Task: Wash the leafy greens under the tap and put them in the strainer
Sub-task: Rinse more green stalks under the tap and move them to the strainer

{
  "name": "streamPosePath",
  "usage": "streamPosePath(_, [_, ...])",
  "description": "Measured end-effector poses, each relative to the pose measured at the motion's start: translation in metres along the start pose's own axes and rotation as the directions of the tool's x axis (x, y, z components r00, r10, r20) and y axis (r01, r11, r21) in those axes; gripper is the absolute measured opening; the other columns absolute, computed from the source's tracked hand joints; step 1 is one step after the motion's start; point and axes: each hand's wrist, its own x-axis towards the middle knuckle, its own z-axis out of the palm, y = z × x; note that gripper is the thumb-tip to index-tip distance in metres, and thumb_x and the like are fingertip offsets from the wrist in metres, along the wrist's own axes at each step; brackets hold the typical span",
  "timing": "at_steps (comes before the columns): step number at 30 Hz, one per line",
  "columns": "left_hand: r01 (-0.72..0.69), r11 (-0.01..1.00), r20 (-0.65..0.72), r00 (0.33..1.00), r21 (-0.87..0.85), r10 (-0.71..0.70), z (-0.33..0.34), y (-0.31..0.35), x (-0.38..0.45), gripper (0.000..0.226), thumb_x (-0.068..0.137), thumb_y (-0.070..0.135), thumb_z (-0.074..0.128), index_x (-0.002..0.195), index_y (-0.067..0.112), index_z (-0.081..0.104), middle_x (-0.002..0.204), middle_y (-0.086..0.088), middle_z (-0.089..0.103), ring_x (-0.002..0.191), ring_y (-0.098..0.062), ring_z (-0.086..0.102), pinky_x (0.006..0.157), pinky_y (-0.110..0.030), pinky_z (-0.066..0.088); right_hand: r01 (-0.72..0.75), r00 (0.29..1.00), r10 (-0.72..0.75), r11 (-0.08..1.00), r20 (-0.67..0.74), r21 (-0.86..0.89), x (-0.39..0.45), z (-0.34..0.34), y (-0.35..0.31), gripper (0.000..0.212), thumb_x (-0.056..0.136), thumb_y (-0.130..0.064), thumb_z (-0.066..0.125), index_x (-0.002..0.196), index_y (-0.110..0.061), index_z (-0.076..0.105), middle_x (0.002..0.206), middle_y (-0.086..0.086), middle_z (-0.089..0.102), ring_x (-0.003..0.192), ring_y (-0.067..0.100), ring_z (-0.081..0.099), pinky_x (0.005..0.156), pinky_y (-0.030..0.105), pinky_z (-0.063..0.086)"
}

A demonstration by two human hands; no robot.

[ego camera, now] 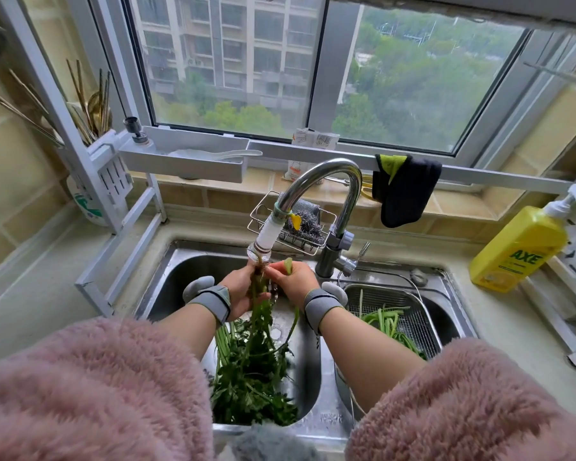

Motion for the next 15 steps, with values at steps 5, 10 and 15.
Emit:
streamPosePath(5, [-0.003,0.998,-0.028,1.0,0.063,0.005,-0.002,-0.0012,-0.0004,0.055,0.098,0.047,0.03,0.115,0.003,0.058,0.103,-0.018,0.059,0.084,-0.028,0.056,0.071,-0.036,0.055,-0.051,0.999,0.05,0.997,0.022,0.057,-0.0013,0.0064,-0.005,0.024,0.09,-0.022,0.061,0.105,-0.005,0.069,0.09,0.012,0.069,0.068,0.011,0.056,0.064,0.02,0.05])
streamPosePath(10, [-0.033,0.994,-0.112,0.994,-0.099,0.022,0.0006,0.0003,0.0051,0.044,0.101,0.038,0.029,0.097,0.003,0.055,0.078,-0.011,0.062,0.065,-0.019,0.056,0.057,-0.027,0.051,-0.092,0.989,0.056,0.956,0.135,0.279,-0.0083,0.0067,-0.0038,0.031,0.084,0.013,0.053,0.113,0.002,0.058,0.086,0.009,0.065,0.065,0.011,0.057,0.063,0.022,0.054])
streamPosePath(15, [0.032,0.99,-0.037,0.999,-0.136,-0.037,0.0055,0.0024,-0.0007,0.043,0.102,0.037,0.028,0.105,0.005,0.055,0.083,-0.01,0.062,0.07,-0.019,0.058,0.046,-0.024,0.053,-0.012,0.999,0.012,1.0,0.042,0.0,-0.0003,0.0087,0.0023,0.02,0.079,-0.012,0.072,0.087,-0.023,0.057,0.071,-0.004,0.06,0.071,0.019,0.059,0.076,0.039,0.055])
